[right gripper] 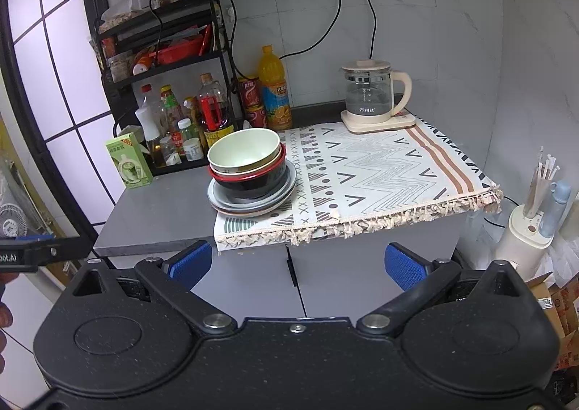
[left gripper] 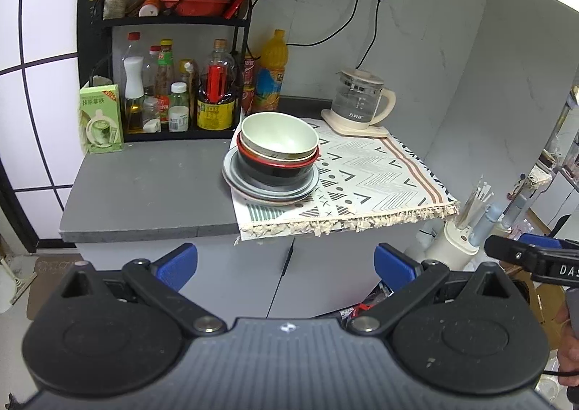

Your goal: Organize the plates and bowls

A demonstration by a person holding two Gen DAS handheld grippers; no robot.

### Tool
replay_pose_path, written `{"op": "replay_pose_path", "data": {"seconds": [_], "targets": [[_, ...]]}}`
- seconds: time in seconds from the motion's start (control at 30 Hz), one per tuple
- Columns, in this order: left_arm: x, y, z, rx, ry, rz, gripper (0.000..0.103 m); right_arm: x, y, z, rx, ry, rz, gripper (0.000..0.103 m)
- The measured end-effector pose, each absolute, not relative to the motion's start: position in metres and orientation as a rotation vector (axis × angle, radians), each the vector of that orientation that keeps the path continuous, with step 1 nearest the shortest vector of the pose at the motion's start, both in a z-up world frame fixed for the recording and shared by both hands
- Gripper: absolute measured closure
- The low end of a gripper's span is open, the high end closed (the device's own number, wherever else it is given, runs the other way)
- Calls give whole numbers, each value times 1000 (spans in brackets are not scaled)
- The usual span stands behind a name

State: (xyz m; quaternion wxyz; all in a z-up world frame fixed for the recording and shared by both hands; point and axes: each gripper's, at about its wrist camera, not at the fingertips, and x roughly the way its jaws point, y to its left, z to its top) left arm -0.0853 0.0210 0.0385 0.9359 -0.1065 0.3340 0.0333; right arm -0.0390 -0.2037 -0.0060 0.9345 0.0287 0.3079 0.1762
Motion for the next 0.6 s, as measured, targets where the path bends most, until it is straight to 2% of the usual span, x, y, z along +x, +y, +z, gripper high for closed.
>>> {"op": "replay_pose_path", "data": {"seconds": [0.6], "targets": [[-67, 10, 35, -204, 696, 44, 0, -32, -209, -11, 69, 636, 361, 0]]}}
